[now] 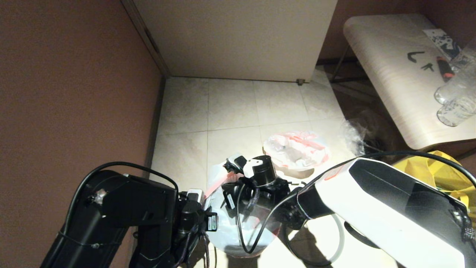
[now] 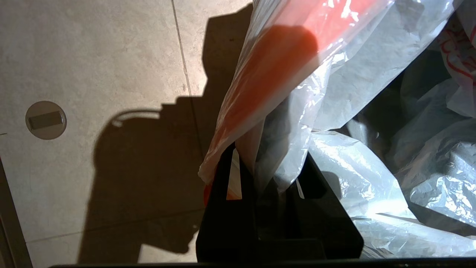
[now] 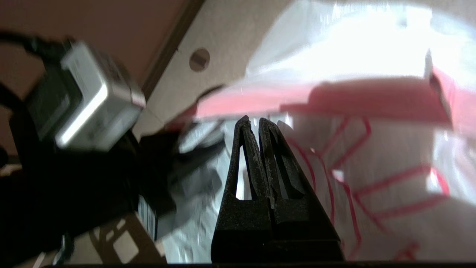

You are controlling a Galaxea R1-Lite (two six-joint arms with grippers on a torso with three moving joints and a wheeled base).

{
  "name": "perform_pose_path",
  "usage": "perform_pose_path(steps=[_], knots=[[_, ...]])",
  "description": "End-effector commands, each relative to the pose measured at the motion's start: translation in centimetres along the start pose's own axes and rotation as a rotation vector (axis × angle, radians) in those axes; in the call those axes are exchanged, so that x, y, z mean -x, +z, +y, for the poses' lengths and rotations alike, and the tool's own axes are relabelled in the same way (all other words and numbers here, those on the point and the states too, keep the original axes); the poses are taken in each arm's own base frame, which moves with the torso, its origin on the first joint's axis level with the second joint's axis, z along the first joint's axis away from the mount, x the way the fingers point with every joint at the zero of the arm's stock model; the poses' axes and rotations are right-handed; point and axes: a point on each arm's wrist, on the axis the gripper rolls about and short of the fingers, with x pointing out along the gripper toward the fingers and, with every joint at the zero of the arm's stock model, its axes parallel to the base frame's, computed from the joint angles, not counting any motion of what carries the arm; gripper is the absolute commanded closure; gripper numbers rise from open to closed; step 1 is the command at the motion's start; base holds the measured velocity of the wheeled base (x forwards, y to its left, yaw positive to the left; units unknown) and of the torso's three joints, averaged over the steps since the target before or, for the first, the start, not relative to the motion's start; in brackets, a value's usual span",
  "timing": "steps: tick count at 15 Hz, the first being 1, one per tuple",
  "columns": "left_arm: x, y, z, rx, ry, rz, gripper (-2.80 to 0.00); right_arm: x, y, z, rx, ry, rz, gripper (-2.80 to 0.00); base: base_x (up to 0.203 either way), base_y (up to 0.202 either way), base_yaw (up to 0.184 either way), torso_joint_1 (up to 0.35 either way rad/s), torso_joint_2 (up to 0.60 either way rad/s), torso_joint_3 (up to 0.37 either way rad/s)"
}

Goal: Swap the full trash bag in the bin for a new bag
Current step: Put the new garbage bag on the trash can

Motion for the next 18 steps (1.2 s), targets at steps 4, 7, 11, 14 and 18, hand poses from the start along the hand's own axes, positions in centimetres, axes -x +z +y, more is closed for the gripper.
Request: perform_pose_path(steps=[4,7,11,14,18], knots=[[0.1,0.1,-0.1,0.003,-0.007,-0.006,0.00,-3.4,0.1,-0.6,0.000,-0.011,-0.036,0.00,0.000,0.000,0.000,0.000,0.00,0.000],[0.1,0.1,-0.1,0.004,-0.008,-0.008,0.00,-4.0,0.6,-0.8,-0.001,-0.022,-0.029,0.00,0.000,0.000,0.000,0.000,0.00,0.000],[0.0,0.1,0.0,0.005,-0.006,-0.009,0.00,-1.7,1.2,0.6,-0.012,-0.010,0.010,0.00,0.000,0.000,0.000,0.000,0.00,0.000],[0.0,0.2,0.0,0.008,-0.005,-0.011,0.00,-1.2,-1.5,2.2,-0.009,0.020,0.046,0.00,0.000,0.000,0.000,0.000,0.00,0.000],[0.0,0.2,0.1,0.009,-0.008,-0.008,0.00,-2.2,-1.8,1.2,-0.015,0.006,0.009,0.00,0.000,0.000,0.000,0.000,0.00,0.000]])
